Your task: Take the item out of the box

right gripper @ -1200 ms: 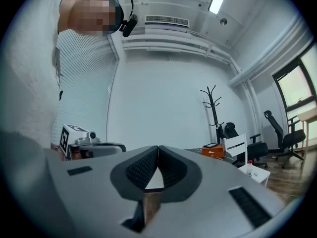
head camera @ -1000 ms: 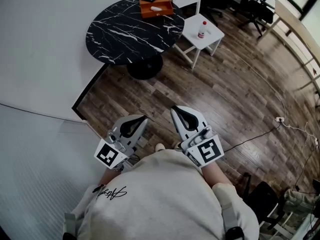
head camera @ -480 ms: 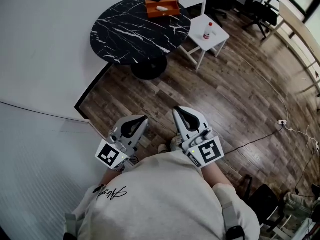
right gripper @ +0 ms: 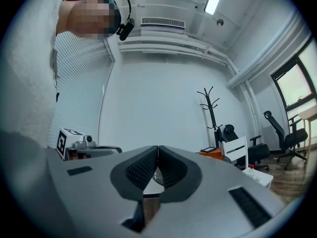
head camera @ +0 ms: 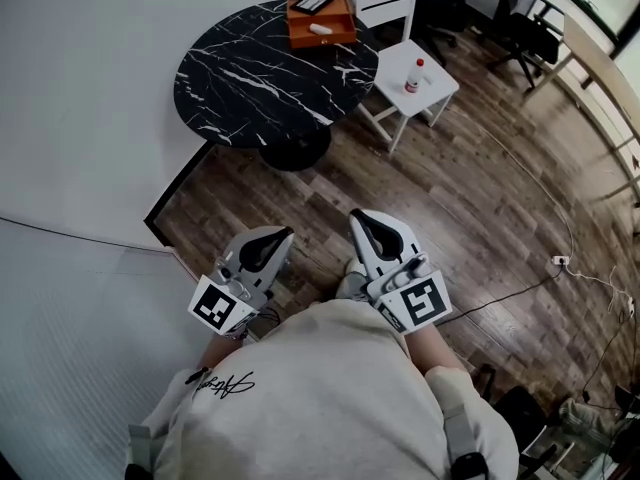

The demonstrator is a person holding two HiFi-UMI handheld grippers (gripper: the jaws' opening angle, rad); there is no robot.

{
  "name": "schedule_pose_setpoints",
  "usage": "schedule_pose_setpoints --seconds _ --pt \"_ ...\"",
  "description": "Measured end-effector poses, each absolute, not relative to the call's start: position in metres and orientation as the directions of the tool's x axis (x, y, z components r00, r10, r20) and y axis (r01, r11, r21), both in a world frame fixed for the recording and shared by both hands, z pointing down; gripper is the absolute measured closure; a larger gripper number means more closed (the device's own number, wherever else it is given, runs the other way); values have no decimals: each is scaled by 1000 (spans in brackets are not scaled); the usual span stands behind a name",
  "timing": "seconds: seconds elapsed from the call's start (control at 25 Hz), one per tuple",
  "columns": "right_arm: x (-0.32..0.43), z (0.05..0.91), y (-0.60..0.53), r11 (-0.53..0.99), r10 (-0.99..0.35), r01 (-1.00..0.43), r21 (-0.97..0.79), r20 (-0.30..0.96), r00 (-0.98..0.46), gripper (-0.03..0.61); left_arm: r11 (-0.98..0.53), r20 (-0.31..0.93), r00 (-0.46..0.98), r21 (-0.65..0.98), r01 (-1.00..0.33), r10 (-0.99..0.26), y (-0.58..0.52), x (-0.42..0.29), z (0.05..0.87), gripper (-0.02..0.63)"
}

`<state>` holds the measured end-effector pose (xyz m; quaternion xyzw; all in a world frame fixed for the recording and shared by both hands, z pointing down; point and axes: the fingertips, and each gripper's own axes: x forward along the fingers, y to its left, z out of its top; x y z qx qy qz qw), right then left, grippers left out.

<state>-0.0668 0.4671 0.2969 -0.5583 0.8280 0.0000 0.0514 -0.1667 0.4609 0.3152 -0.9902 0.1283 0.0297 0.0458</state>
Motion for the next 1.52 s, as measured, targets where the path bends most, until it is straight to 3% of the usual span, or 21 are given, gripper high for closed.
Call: schedule_pose_setpoints --seconds 0.76,1.52 --pt "-20 302 393 405 -913 -911 -76 -86 -398 569 -962 -61 965 -83 -261 -257 391 -115 318 614" --pt "38 333 353 470 -881 -873 -126 -10 -473 569 -957 -82 956 -51 -287 -282 357 -49 322 614"
